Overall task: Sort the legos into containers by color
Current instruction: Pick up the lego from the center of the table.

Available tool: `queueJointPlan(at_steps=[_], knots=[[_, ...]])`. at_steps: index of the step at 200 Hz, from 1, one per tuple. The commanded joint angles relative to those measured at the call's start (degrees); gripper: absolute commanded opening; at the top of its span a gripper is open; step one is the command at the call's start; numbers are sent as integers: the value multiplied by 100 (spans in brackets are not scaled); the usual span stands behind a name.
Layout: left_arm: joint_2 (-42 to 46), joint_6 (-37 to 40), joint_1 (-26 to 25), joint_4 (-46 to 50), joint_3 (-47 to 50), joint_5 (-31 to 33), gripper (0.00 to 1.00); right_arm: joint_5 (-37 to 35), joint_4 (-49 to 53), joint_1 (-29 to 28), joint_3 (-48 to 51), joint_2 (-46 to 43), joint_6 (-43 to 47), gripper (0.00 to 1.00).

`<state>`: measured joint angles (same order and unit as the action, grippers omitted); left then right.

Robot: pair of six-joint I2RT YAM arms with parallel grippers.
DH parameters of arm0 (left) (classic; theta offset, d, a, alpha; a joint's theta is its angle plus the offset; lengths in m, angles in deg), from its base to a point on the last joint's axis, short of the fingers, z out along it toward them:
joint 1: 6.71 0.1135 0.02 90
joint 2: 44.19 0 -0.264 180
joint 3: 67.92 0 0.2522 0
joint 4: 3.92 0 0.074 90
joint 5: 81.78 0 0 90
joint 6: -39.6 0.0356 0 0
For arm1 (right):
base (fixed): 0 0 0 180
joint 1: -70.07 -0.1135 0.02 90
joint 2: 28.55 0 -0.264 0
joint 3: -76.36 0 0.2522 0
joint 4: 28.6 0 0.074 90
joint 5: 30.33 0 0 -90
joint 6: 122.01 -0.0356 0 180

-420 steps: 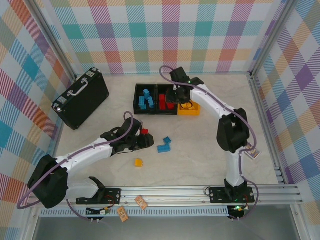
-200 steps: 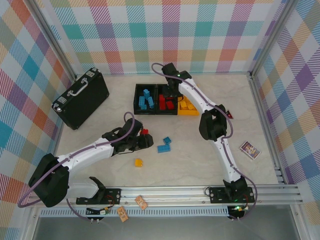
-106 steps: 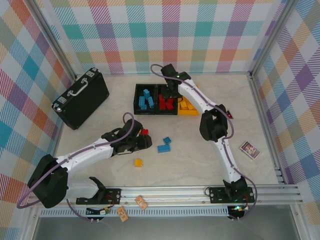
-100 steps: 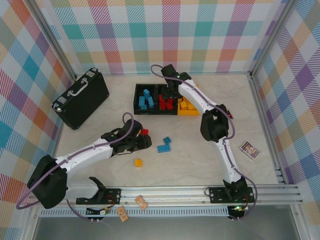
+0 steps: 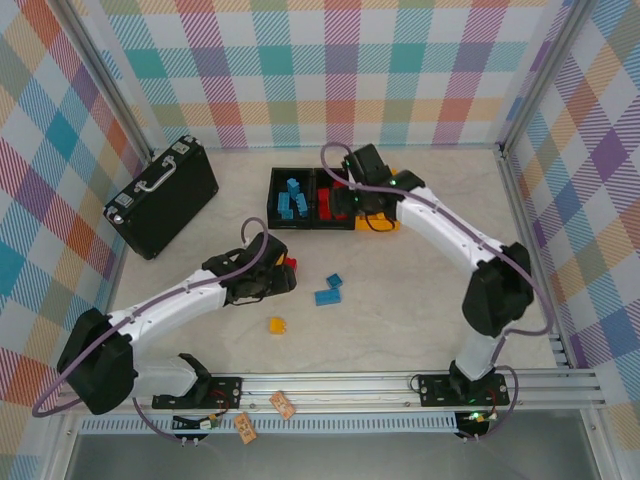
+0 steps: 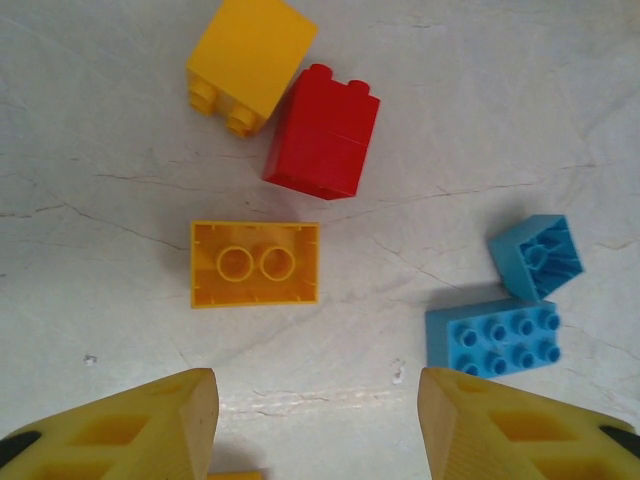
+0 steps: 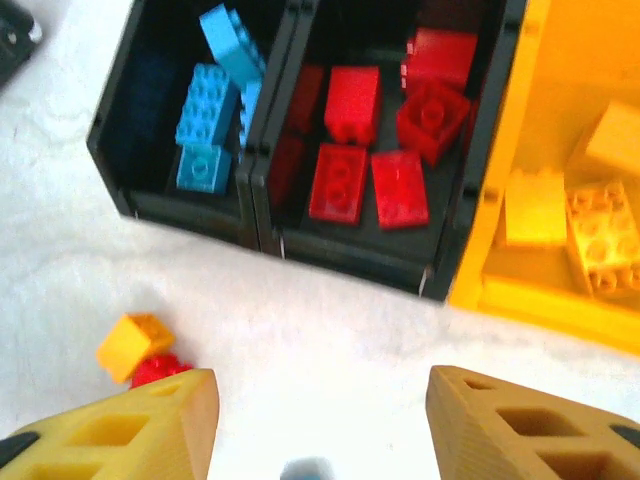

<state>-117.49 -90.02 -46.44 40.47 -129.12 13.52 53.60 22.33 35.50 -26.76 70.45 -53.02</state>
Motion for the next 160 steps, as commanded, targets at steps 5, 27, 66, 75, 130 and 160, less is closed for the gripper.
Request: queueJointPlan(at_steps=[5,27,66,75,130,160], knots=[[-332,233,-31,412,-275,276,58,487,-546,-40,1014,-676,-390,58],[-699,335,-35,529,-455,434,62,632,-623,-101,1791,-1241,-526,61],[-1233,443,-35,463,-624,633,65,1514,-1371,-127,3419,-2261,-1018,65],[-1353,472,-30,435,-668,646,65,1529,-1452,-155,3688,-2437,-1144,65],[-1925,621,37,287,-861,780,66,1459,-1588,-209,4467,-2987,-1598,65],[-2160,672,83,155,-908,763,65,1466,-1589,-226,4429,-2892,-1616,65]])
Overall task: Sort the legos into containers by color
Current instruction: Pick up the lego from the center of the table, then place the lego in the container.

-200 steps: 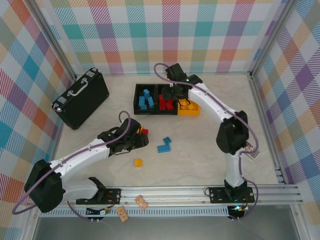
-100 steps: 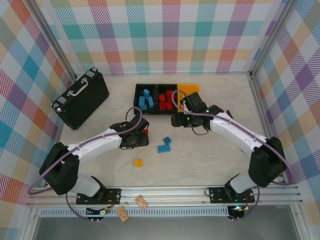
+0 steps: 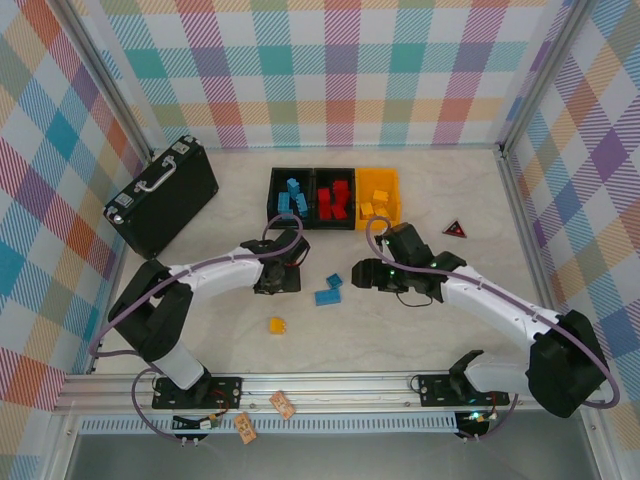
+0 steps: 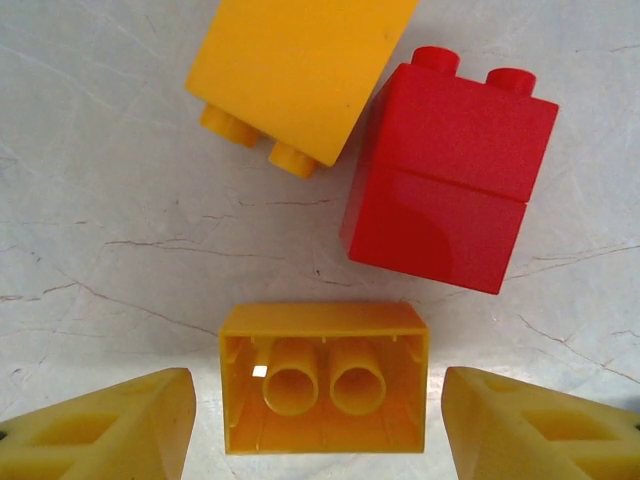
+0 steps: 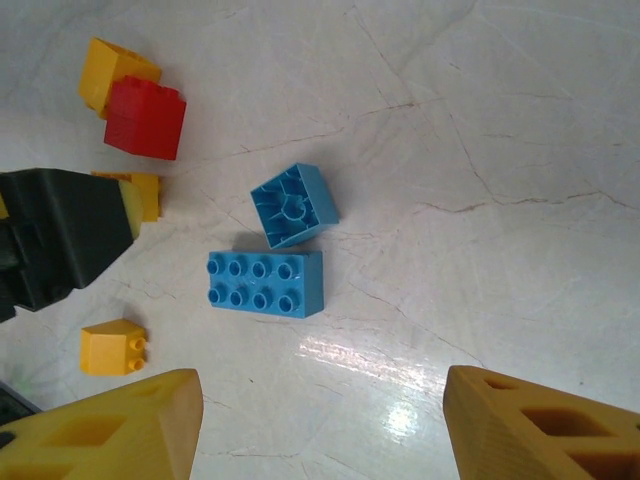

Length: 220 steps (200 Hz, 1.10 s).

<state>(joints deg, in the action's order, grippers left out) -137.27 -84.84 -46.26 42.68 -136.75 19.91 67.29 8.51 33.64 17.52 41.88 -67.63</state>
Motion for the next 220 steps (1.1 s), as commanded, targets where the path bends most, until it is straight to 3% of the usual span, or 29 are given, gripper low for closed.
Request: queueJointPlan(at_steps=[1,24,69,147,220], knots=[[-192,160,63,-67,-145,125,65,99,-212,-40,-4,-28,-156,65],[-339,183,79,-137,-182,116,61,100,-248,-64,-29,48,-187,65],[-279,208,83,-4,-206,19,40,39,-210,-68,-7,-2,-209,65],[371,228,-111,432,-598,-309,39,-337,165,31,24,-489,-234,65],[-437,503,-304,451,-2184,-684,39,-236,573,1230,292,-1368,-325,65]])
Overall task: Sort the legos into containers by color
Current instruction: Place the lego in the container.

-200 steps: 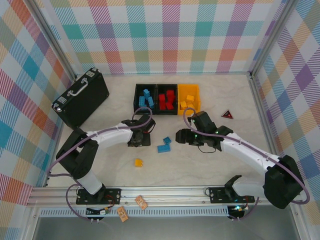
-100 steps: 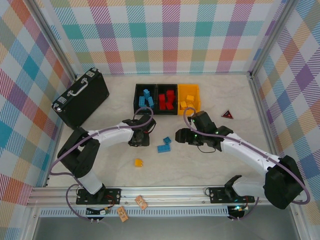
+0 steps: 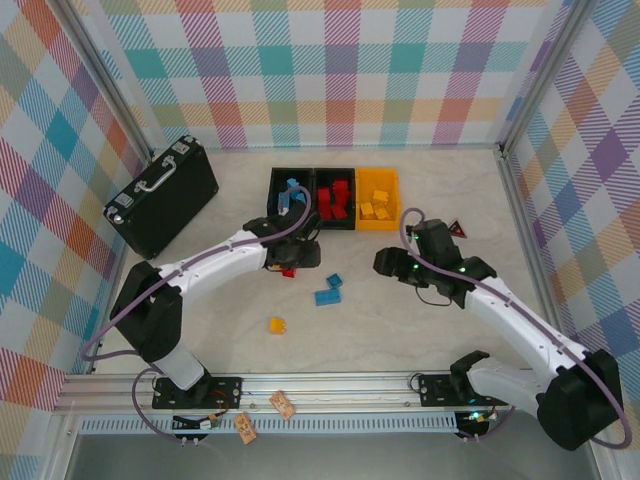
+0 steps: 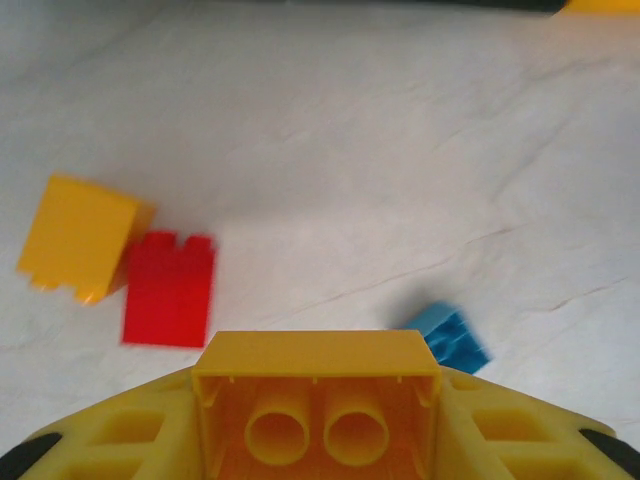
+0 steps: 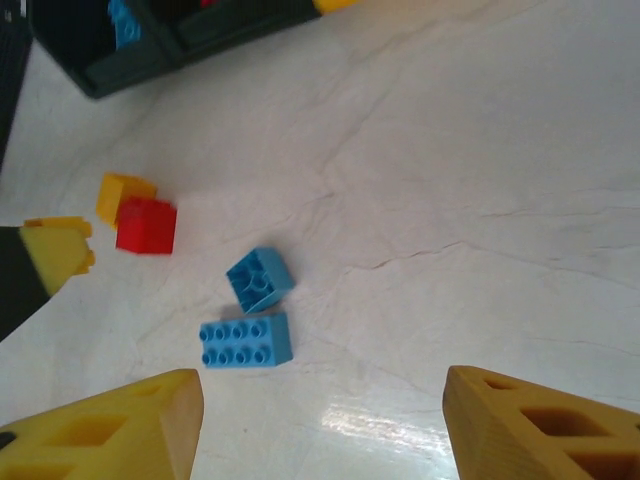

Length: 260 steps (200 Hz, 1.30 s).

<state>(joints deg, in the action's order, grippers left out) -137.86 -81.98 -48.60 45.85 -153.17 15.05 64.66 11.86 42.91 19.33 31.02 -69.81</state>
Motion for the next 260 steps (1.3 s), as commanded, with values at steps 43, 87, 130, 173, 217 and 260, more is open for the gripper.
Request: queueJointPlan(at_steps=[43,87,130,173,217,260], knots=[[-1311,390,-109,245,-1852,-417,39,219,246,855,363,-499,-101,65],[-2328,551,-125,453,-3373,-589,39,357,187,1080,462,-594,-88,65],[-3378,674,-131,459,-4796,-714,39,388,197,1151,525,-617,-61,65],[-4514,782,-134,706,-6501,-990,39,377,255,1221,678,-743,-52,65],[-5134,743,-135,330,-7195,-1011,40,422,266,1283,814,-809,-61,65],[-5558,676,-134,203,-7588,-1103,41,432,337,1326,843,-869,-47,65]])
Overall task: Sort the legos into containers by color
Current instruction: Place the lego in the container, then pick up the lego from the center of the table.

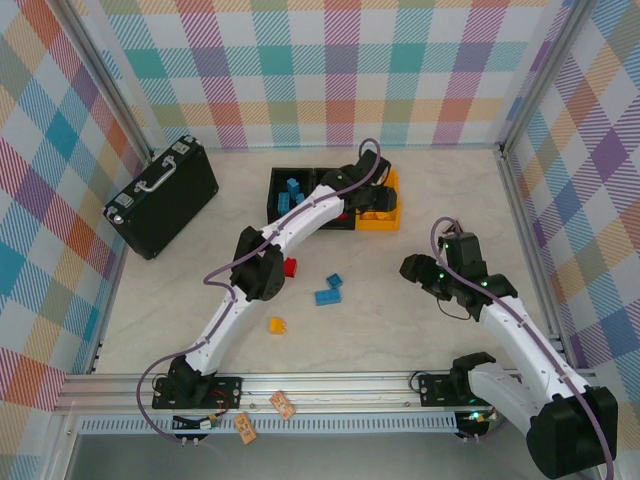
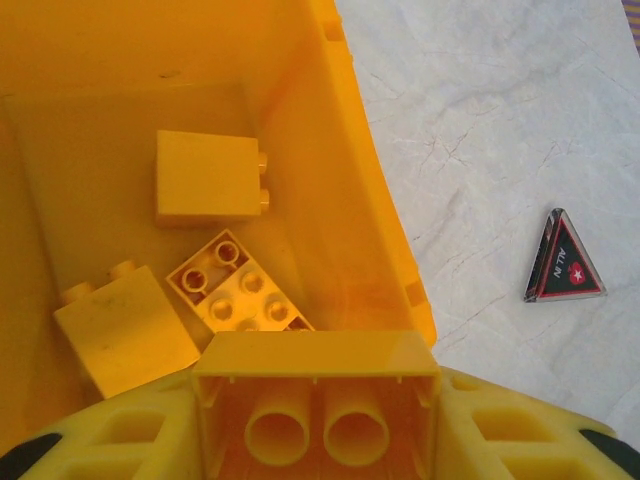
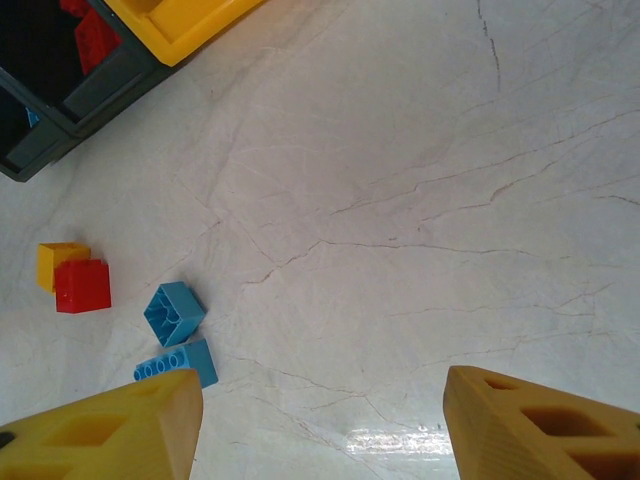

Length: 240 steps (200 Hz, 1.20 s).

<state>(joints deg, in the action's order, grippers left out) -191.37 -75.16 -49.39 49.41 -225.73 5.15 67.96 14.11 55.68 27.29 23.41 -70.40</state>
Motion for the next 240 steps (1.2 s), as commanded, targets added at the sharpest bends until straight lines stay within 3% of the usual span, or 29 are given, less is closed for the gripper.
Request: queueJointPlan(at_steps=[1,35,55,95,133,205,240], knots=[[-207,0,-51,-157,-333,-114,41,102,112,50,49,-117,9,65],[-301,-12,-52,-233,-330,-68,42,132,71,59,89,-123,-33,65],[-277,-12,-41,-247,-329,-23,54,188,30,59,110,-91,-53,65],[-72,-31,-59,-249,-326,-109,63,269,-59,59,99,-45,-55,65],[417,-46,-115,-66,-121,-256,62,301,-65,59,68,-13,22,65],[2766,-12,-195,-723,3123,-380,61,519,11,35,-200,250,291,65],[3849,68,-190,-916,4724,-370,61,471,-33,-364,-386,475,376,65]])
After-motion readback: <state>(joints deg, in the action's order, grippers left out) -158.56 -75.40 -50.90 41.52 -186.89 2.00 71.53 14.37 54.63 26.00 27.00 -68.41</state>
